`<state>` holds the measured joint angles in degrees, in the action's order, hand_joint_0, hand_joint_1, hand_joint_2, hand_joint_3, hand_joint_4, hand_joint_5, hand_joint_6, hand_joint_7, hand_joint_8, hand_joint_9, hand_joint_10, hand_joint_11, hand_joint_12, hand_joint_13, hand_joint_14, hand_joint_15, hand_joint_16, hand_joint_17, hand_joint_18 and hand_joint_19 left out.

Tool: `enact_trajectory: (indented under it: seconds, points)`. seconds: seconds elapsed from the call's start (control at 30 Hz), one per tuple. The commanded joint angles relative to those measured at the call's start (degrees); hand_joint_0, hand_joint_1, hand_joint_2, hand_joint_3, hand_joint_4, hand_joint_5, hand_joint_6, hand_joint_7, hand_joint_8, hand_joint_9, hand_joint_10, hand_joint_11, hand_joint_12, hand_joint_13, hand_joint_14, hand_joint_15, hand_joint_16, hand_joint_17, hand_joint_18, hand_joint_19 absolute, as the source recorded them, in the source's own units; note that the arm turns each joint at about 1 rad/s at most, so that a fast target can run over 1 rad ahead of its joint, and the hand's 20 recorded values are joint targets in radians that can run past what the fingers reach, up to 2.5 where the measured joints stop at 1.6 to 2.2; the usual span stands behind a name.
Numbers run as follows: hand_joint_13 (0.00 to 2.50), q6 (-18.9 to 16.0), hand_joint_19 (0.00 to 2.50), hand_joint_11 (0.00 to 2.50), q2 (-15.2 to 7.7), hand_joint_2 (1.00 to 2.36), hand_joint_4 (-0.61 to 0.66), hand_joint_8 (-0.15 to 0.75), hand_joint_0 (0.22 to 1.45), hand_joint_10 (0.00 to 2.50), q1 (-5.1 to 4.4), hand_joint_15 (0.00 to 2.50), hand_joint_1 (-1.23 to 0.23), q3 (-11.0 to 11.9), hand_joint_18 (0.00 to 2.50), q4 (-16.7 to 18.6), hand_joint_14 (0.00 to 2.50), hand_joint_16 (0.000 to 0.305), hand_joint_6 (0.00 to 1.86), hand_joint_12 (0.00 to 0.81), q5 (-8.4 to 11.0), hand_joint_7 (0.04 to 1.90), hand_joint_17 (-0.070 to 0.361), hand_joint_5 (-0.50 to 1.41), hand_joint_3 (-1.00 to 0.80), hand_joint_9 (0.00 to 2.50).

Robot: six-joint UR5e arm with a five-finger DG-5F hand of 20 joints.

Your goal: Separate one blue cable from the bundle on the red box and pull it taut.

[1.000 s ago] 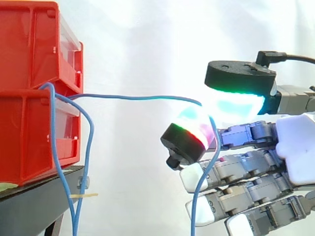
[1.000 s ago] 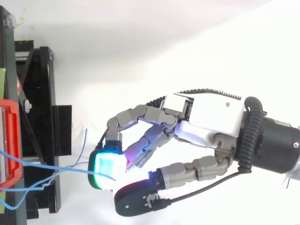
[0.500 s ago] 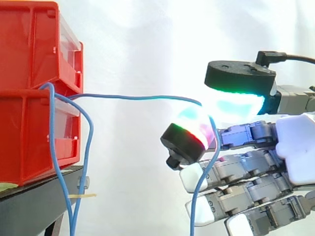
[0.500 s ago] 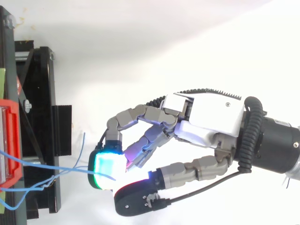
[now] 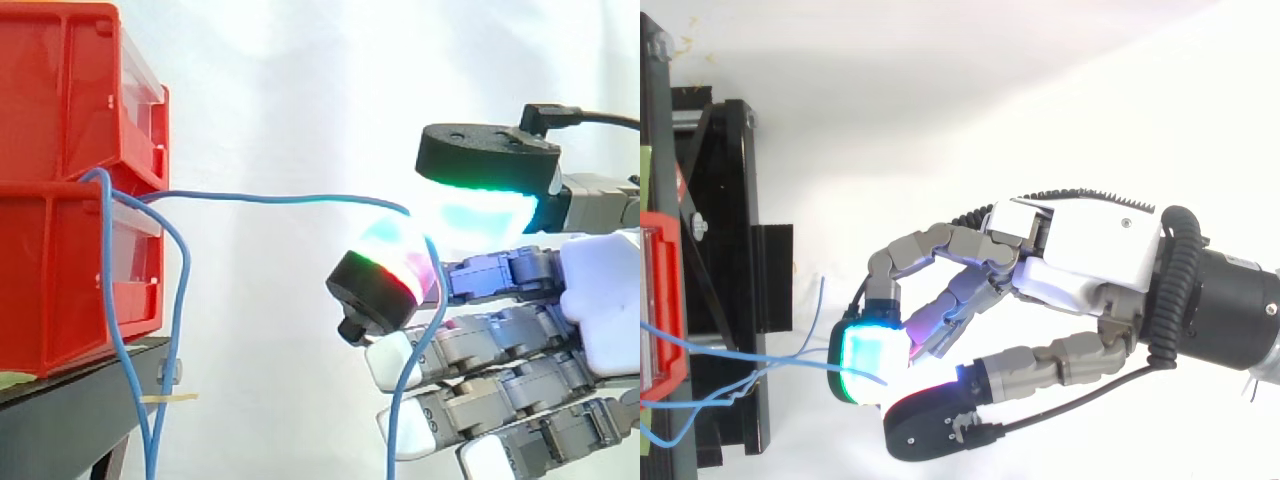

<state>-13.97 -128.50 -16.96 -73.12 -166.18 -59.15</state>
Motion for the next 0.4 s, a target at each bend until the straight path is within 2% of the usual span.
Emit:
enact_trajectory:
  seconds: [0.0,0.37]
  points:
    - [0.86,0.00,0.33,0.00,0.00,1.28,-0.15,0.255,0.49,0.00,0.00,0.28,-0.84,0.00,0.85,0.07,0.01,0.053,0.86,0.372,0.00,1.12,0.119,-0.01,-0.02,0.98]
    - [0.86,0.00,0.33,0.00,0.00,1.27,-0.15,0.253,0.49,0.00,0.00,0.28,-0.84,0.00,0.85,-0.02,0.01,0.053,0.86,0.372,-0.09,1.12,0.119,-0.01,-0.01,0.98]
